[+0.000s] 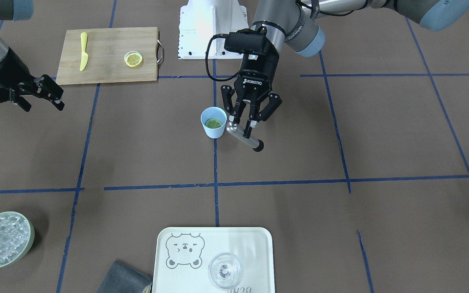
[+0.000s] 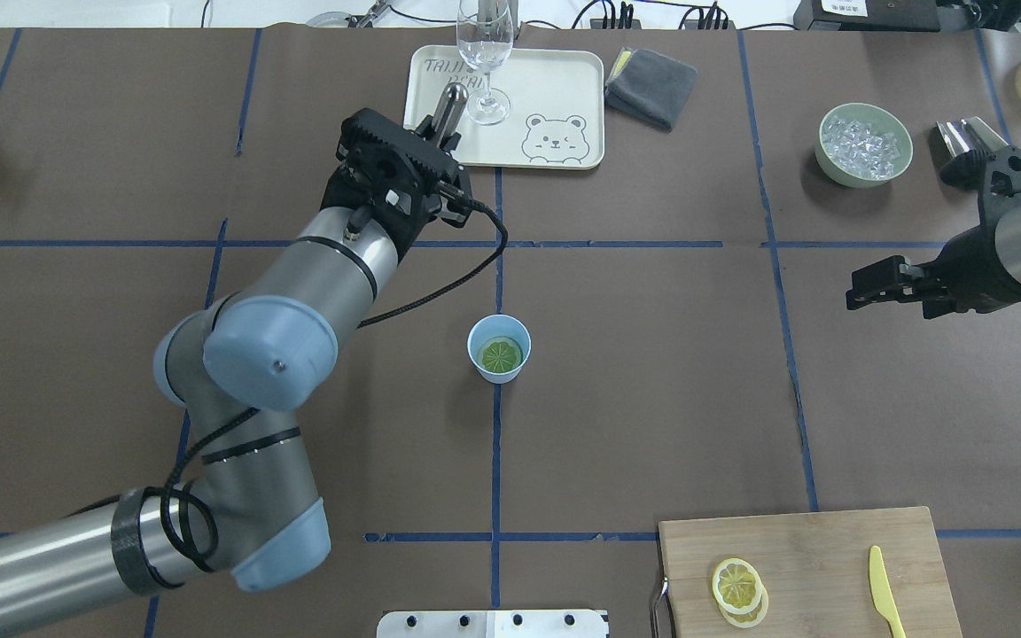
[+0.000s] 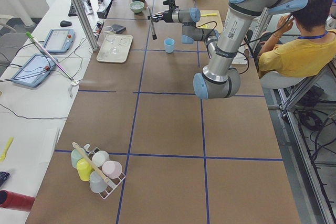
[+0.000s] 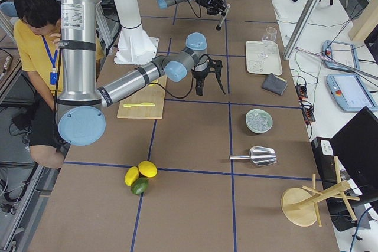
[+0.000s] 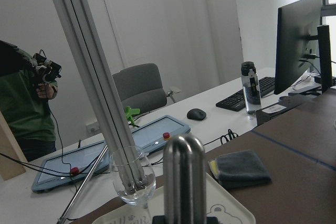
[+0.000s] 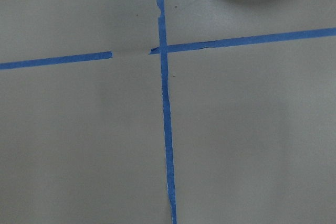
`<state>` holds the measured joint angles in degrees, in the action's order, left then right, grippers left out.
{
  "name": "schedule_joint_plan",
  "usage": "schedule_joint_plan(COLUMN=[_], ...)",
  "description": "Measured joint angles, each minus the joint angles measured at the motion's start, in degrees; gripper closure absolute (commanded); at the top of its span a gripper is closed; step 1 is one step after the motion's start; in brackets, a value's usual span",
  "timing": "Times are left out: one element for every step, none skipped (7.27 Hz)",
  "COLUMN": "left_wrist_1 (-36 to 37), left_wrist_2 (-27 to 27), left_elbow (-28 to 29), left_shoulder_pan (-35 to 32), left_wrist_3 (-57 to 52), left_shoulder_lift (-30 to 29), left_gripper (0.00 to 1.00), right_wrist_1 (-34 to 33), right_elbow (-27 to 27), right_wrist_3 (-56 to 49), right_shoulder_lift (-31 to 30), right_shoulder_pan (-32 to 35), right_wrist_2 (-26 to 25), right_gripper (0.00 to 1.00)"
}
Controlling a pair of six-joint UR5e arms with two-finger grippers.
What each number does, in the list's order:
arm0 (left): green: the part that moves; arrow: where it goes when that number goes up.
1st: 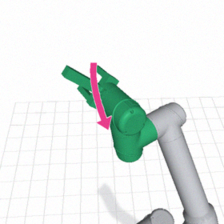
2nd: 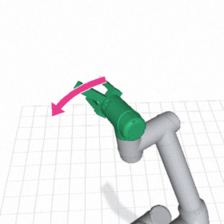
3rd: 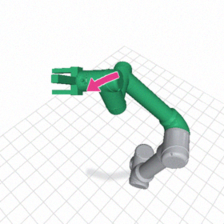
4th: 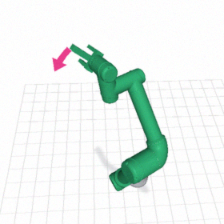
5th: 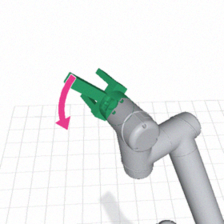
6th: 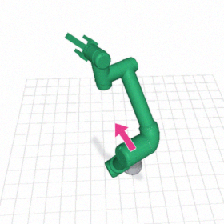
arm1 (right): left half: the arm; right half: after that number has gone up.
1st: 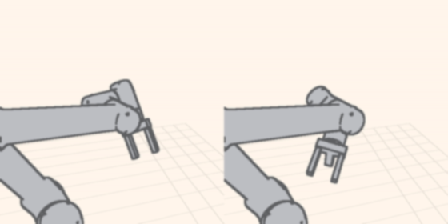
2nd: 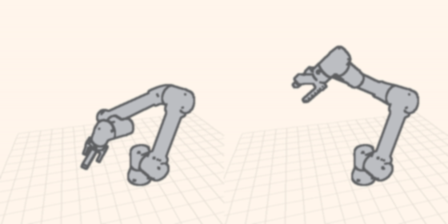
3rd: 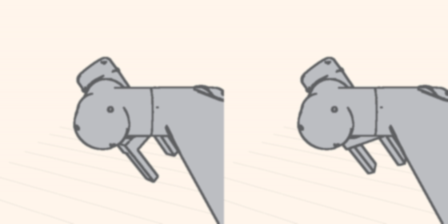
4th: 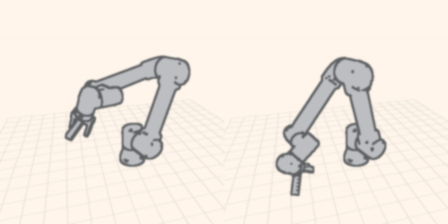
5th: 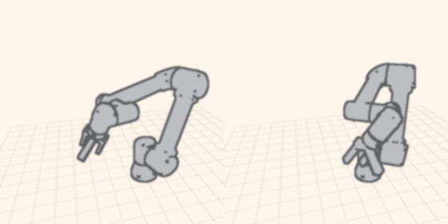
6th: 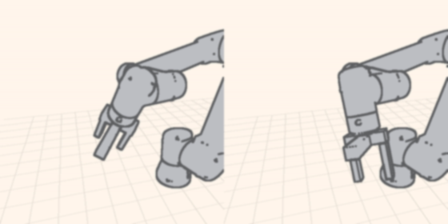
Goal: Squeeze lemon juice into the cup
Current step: 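Lift the muddler out of the cup and carry it back with the left gripper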
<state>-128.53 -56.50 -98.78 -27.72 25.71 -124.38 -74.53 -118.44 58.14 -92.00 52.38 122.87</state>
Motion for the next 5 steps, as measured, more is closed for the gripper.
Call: schedule_joint_plan(left_wrist_1=[6.07, 9.53, 11.07, 11.8, 12.95], left_wrist_2=[-4.05, -6.63, -9.75, -15.89, -25.58], left_elbow=[0.0, -0.01, -0.03, 0.0, -0.48], left_shoulder_pan=[-2.74, -4.74, -6.36, -9.17, -13.46], left_wrist_3=[-0.33, -0.36, -0.1, 1.56, 4.33], left_shoulder_lift=[1.3, 3.43, 6.49, 9.55, 12.96], left_gripper=[1.0, 1.0, 1.0, 1.0, 1.0], right_wrist_1=[0.0, 0.0, 0.0, 0.0, 0.0], right_elbow=[-0.03, 0.03, 0.17, 0.35, 0.46], right_wrist_3=[0.03, 0.04, 0.02, -0.01, -0.04], right_shoulder_lift=[-0.01, -0.04, -0.07, -0.09, -0.13], right_shoulder_pan=[0.0, 0.0, 0.0, 0.0, 0.01], right_wrist_2=[0.38, 0.53, 0.59, 0.61, 0.62], right_gripper=[0.0, 0.0, 0.0, 0.0, 0.0])
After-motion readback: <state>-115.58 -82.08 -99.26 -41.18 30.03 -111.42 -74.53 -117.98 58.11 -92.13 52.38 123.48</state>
